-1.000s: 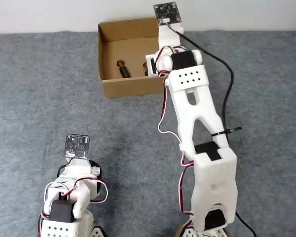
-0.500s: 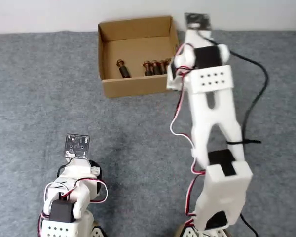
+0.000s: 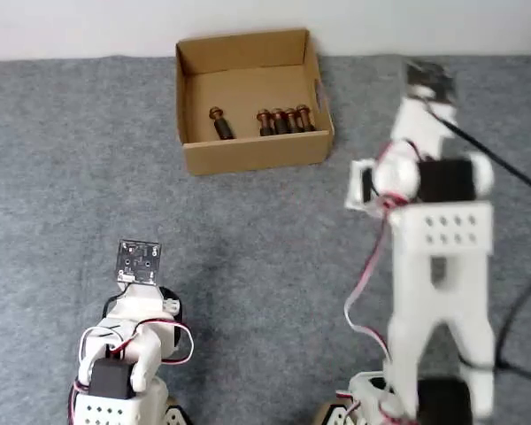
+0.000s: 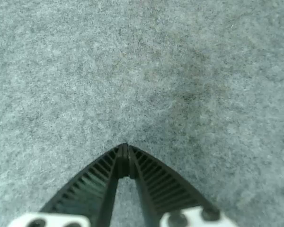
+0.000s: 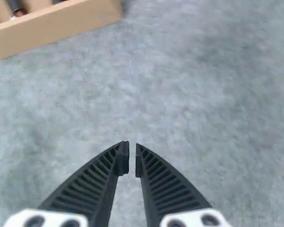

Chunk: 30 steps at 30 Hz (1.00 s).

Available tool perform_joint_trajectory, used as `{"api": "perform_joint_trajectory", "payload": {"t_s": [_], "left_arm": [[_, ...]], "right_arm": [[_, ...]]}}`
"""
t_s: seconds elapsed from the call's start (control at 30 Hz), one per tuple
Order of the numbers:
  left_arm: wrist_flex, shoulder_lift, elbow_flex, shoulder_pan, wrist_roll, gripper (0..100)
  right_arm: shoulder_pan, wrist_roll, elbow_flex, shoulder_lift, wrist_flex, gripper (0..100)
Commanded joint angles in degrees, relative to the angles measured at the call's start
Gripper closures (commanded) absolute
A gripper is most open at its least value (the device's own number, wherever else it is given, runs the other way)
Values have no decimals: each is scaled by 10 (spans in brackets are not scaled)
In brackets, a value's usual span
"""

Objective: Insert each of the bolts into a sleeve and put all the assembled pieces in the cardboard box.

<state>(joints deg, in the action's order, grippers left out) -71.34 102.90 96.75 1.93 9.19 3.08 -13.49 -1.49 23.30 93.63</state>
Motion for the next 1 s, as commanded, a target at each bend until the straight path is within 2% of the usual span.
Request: {"api": "perform_joint_trajectory", "payload": {"t_s": [0.0, 0.13, 0.37, 0.73, 0.97], "left_arm": [[-2, 3, -4, -4, 0, 994], [-2, 3, -4, -4, 0, 994], [-2, 3, -4, -4, 0, 994], [-2, 3, -4, -4, 0, 994], [-2, 3, -4, -4, 0, 994]], "right_arm": [[-56, 3, -155, 119, -76, 991], [-100, 4, -339, 251, -188, 991], [-104, 34, -636, 474, -334, 991], [-102, 105, -913, 794, -315, 991], [-104, 105, -943, 797, -284, 991]]}}
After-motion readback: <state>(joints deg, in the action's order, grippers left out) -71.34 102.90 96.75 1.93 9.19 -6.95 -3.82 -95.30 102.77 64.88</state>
